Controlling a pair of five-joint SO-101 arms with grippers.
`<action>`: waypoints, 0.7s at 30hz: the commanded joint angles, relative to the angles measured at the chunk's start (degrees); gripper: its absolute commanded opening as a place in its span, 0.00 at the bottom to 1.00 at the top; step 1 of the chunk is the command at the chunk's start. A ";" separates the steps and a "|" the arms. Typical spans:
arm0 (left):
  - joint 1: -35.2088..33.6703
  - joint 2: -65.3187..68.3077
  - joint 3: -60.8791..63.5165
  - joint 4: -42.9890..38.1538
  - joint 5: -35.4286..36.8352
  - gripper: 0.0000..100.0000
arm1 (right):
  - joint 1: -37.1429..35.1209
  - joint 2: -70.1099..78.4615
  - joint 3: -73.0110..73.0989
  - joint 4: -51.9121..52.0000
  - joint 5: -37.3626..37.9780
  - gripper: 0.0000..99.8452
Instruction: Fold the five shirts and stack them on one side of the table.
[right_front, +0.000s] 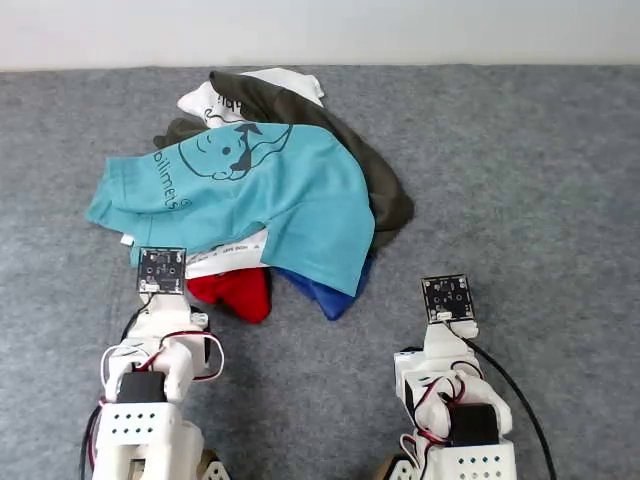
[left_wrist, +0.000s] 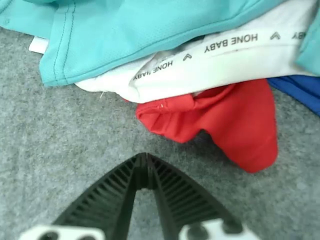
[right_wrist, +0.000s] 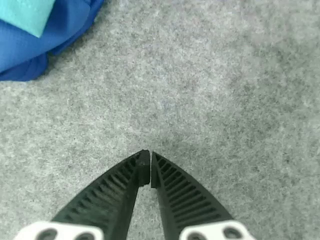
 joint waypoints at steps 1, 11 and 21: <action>0.79 -0.79 -0.40 -1.05 0.26 0.01 | 0.57 -0.57 0.79 0.48 0.53 0.01; -5.10 -0.26 -22.29 9.76 0.62 0.01 | 0.57 -0.57 0.79 0.48 0.53 0.01; 5.36 25.32 -55.16 28.40 0.62 0.01 | 0.57 -0.57 0.79 0.48 0.53 0.01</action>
